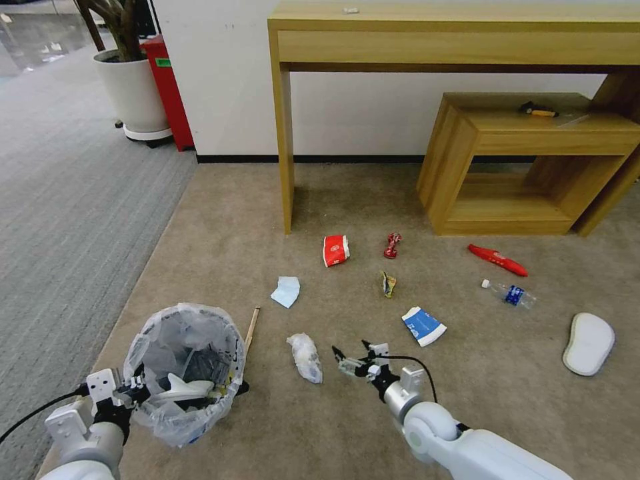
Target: Pick up the trash bin and place the garbage on the floor into it.
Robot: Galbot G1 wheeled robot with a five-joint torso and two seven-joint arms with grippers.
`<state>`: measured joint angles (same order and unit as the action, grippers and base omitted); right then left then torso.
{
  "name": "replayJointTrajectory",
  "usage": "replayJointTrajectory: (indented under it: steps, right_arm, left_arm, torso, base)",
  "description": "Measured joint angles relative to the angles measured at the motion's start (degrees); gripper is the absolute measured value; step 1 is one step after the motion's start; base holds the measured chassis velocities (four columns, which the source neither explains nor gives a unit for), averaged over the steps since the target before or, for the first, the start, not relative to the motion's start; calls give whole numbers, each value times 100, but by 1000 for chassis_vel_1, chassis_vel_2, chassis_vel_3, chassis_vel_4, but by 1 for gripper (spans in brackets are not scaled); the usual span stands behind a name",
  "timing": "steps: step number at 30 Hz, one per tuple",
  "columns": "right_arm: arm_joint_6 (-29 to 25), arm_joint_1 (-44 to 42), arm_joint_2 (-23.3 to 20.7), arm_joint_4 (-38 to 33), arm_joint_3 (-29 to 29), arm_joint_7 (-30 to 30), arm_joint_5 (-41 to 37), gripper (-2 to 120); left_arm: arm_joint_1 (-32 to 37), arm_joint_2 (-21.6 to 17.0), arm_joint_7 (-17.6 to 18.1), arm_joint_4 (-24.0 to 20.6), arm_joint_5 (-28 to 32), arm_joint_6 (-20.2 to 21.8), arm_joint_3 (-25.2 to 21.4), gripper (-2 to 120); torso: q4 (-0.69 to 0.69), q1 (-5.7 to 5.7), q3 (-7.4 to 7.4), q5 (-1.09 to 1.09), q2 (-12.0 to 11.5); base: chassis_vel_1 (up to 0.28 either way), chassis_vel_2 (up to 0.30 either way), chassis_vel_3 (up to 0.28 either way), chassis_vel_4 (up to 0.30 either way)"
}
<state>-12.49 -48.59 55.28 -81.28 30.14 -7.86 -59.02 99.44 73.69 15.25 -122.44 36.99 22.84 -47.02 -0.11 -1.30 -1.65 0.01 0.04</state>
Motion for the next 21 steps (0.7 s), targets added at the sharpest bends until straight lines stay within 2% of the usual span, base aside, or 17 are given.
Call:
replayJointTrajectory:
  steps: [4,11,21]
  right_arm:
    - [-1,181,79,171,253,49,-63,100]
    - [91,625,552,636,685,46,-336,100]
    - [145,832,1279,1355,805,41,-355,100]
  left_arm:
    - [-5,31,2,6,-12,0,-3,0]
    - [-20,56,8,-54,1,2,-33,0]
    - [-37,34,10,-108,29,2,-39,0]
  torso:
    - [0,0,0,0,0]
    - [0,-1,-1,-1,0]
    - [0,-1,0,-1,0]
  base:
    - [0,0,0,0]
    - [0,0,0,0]
    - [0,0,0,0]
